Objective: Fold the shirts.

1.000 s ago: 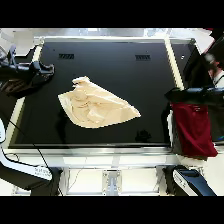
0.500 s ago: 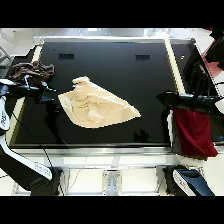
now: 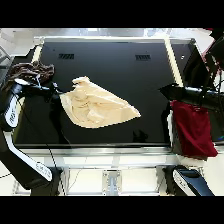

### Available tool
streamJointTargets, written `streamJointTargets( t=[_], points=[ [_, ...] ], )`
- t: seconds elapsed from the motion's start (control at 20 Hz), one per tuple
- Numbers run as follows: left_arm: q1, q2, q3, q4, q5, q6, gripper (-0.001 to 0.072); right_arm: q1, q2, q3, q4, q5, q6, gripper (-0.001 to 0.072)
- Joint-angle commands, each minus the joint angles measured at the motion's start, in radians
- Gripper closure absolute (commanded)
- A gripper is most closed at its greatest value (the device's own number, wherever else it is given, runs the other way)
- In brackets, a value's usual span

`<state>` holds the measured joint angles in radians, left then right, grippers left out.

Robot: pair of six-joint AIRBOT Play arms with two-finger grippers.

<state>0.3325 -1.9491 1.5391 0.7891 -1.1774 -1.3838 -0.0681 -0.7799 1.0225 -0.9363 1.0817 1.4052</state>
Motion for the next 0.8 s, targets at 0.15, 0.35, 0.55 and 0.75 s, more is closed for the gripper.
streamJointTargets(
  t=[0.15,0.35,0.55,0.75],
  points=[
    [-0.018,0.013,0.001,-0.079,0.014,0.004,0.0695,0.000,0.000,-0.029,-0.107,0.102,0.000,0.0268],
    [0.010,0.054,0.001,-0.087,0.001,0.004,0.0695,0.000,-0.001,-0.339,-0.006,-0.085,0.072,0.0273],
    [0.021,0.084,0.001,-0.087,-0.034,0.004,0.0695,0.051,-0.082,-0.586,0.434,-0.520,0.075,0.0272],
    [0.015,0.087,0.001,-0.087,-0.041,0.003,0.0695,0.226,-0.292,-0.586,0.704,-0.603,0.074,0.0254]
  ],
)
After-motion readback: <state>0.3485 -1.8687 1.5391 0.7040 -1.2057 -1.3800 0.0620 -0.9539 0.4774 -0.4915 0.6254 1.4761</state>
